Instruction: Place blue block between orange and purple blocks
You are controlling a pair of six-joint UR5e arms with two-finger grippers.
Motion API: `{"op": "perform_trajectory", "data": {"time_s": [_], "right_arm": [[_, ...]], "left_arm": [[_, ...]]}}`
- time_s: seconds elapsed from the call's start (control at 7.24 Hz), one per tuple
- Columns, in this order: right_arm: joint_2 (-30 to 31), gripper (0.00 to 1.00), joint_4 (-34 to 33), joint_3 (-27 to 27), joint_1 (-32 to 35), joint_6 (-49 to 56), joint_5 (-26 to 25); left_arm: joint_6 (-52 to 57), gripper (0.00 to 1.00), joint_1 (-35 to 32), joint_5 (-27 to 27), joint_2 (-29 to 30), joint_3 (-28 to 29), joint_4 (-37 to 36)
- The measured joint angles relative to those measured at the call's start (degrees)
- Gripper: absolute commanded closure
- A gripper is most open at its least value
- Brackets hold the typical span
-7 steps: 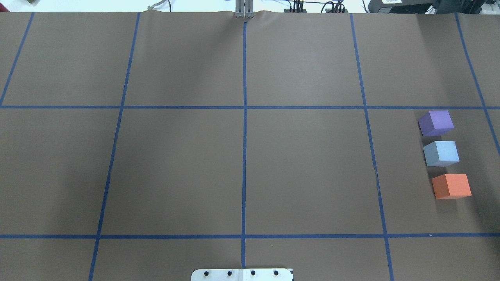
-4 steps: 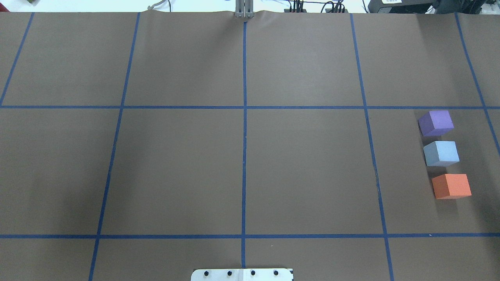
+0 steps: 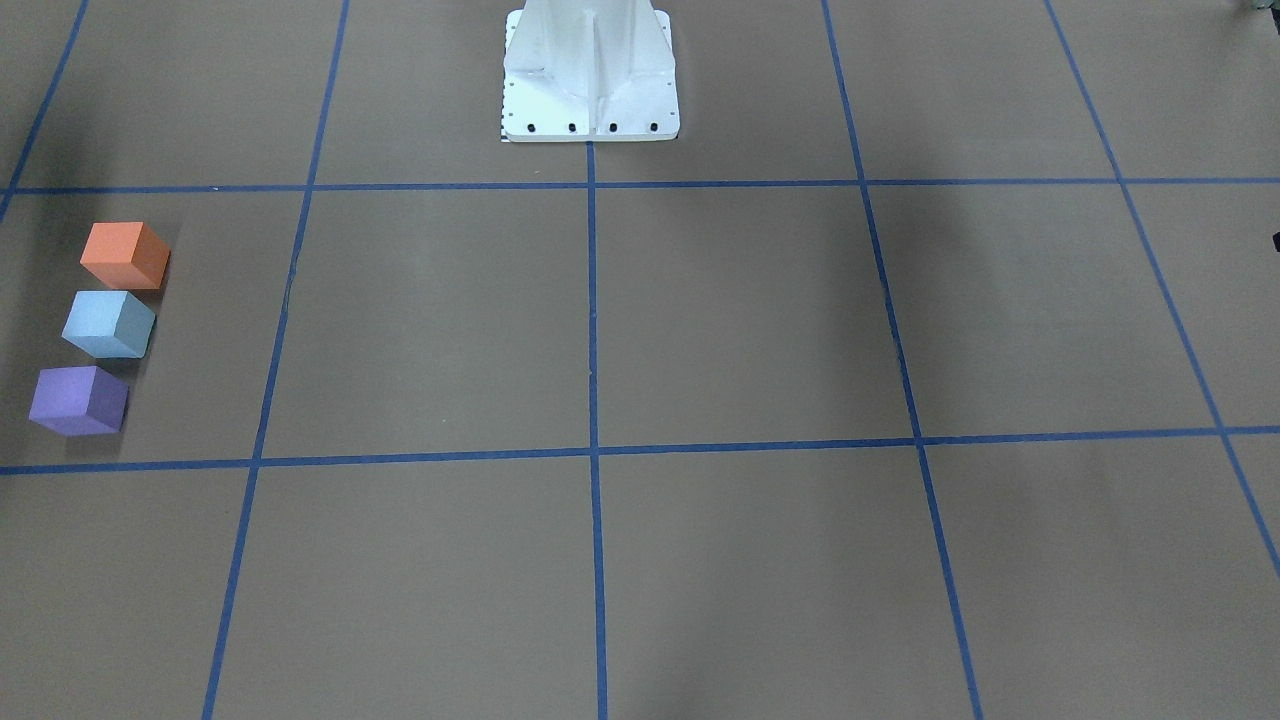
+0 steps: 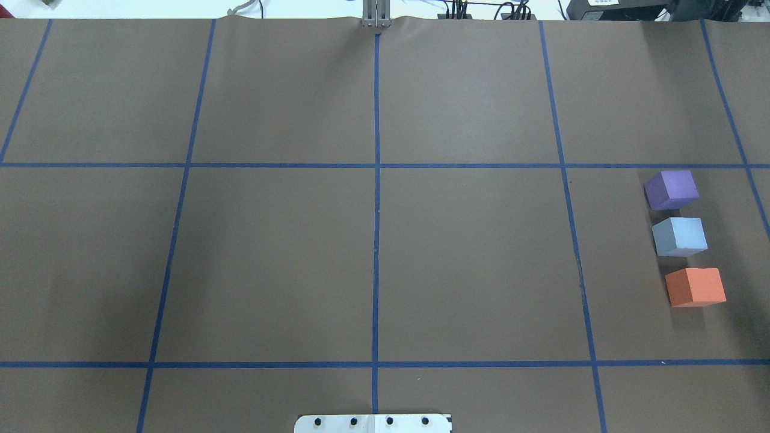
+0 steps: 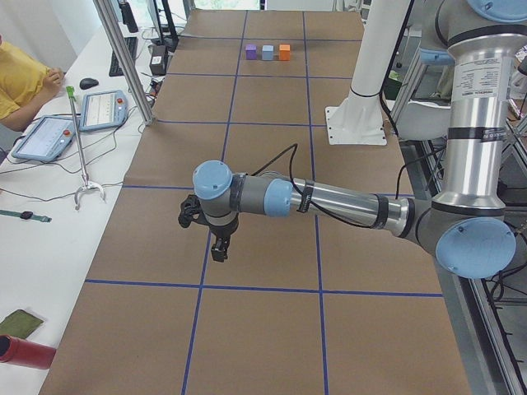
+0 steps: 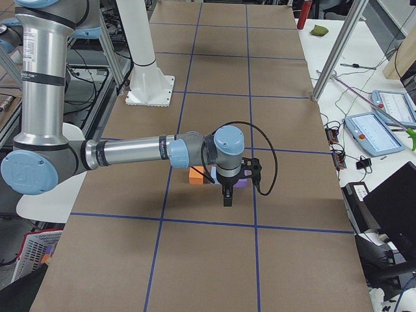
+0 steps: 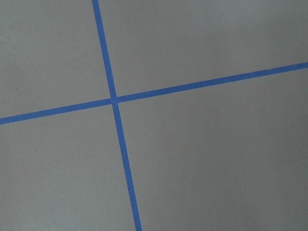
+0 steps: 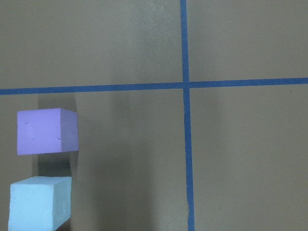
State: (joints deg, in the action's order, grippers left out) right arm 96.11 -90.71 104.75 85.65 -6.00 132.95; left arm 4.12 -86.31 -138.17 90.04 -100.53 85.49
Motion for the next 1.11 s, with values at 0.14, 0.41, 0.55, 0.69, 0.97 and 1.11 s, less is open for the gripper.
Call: {"op": "perform_trajectory", "data": {"time_s": [0.14, 0.41, 0.55, 0.69, 0.97, 1.11], "right_arm": [[-0.40, 0.00, -0.98, 0.28, 0.12, 1.12, -1.31], [-0.09, 0.00, -1.41, 1.03, 0.20, 1.82, -2.72], [-0.16, 0.00, -1.43, 1.46, 0.20, 1.91, -2.95], [-0.88, 0.00, -1.48, 1.57, 0.12, 1.92, -3.36], [-2.19, 0.00, -1.51, 1.47, -0.03, 1.95, -3.86], [-2.20, 0.00, -1.48, 1.53, -0.08, 2.00, -3.78]], "left_arm": [[-0.07, 0.00, -0.03, 0.01, 0.01, -0.11, 0.01], [-0.06, 0.00, -0.03, 0.03, -0.23, -0.07, 0.02], [0.00, 0.00, -0.03, -0.05, -0.51, -0.13, 0.02], [0.03, 0.00, -0.03, -0.11, -0.84, -0.33, 0.04], [0.07, 0.00, -0.02, -0.16, -1.44, -0.90, 0.08], [0.04, 0.00, -0.01, -0.16, -1.90, -1.94, 0.05]]}}
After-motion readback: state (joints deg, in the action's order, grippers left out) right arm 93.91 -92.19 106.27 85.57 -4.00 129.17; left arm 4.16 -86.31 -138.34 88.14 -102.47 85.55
